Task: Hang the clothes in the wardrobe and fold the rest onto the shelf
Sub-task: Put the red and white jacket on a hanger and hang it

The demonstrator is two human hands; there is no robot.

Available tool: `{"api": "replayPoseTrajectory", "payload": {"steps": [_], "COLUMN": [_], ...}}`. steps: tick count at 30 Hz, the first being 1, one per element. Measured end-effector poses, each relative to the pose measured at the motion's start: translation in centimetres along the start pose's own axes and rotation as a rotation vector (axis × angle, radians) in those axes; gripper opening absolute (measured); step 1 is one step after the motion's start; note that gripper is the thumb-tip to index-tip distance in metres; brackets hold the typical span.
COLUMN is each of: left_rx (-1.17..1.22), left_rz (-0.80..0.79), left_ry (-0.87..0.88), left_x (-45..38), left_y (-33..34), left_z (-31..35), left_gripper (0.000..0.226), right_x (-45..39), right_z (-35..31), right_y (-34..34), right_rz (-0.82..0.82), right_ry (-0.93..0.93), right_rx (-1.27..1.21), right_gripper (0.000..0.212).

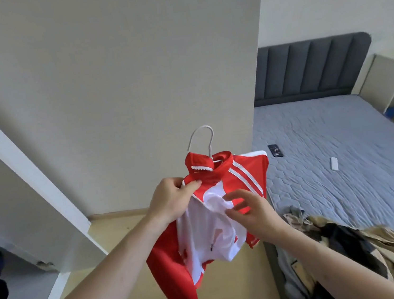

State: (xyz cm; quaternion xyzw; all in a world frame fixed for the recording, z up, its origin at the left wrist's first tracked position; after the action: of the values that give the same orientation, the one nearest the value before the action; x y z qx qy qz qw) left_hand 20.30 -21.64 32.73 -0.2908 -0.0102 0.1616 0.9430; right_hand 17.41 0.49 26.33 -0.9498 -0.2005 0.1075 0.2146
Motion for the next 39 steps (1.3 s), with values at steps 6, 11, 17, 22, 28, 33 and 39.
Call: {"api": "replayPoseTrajectory", "payload": {"steps": [6, 11, 17, 22, 28, 33, 39], "left_rx": [0.183, 0.241, 0.256, 0.322, 0.291, 0.212, 0.165], "left_rz": [-0.091, -0.245, -0.518, -0.767, -0.928, -0.951, -0.946], "left_ry": [-0.01, 0.018, -0.007, -0.047, -0.144, -0.266, -0.389], "left_x": [-1.4, -1.9, -1.5, -0.3, -0.5, -3.7, -8.3], "left_y": [4.3, 11.2, 22.2, 30.9, 38.6, 44.7, 54.1], "left_z": [3.1, 8.0, 13.4, 17.2, 19.4, 18.0, 10.8], "left_gripper": [0.063, 0.064, 0.065, 0.028, 0.025, 0.033, 0.017], "right_x": [5.8, 8.2, 11.6, 16.3, 20.1, 20.5, 19.0], "right_z": [12.2, 17.0, 20.9, 24.3, 27.9, 30.8, 38.6], "right_y": [0.7, -1.5, -11.0, -19.6, -27.5, -31.3, -31.7], "right_rz": [0.007, 0.103, 0.491, 0.75, 1.004, 1.021, 0.831], "right_ry": [0.472, 0.64, 0.705, 0.66, 0.698, 0.765, 0.956], "right_rx": [-0.053, -0.134, -0.183, -0.123, -0.09, -0.036, 0.078], "right_gripper": [0.028, 0.04, 0.013, 0.02, 0.028, 0.034, 0.033]}}
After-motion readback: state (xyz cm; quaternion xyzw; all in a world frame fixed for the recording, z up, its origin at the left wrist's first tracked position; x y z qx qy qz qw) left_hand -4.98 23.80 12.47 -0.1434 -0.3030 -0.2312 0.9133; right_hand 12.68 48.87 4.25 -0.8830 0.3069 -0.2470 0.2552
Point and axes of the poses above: each hand's wrist, its own x-axis away from the middle knuckle, its own y-axis out of the palm, z = x × y, the point moved 6 cm from there along -x, towards the middle knuckle, and after that the axes turned 1 degree about z, right-handed, at the moved point
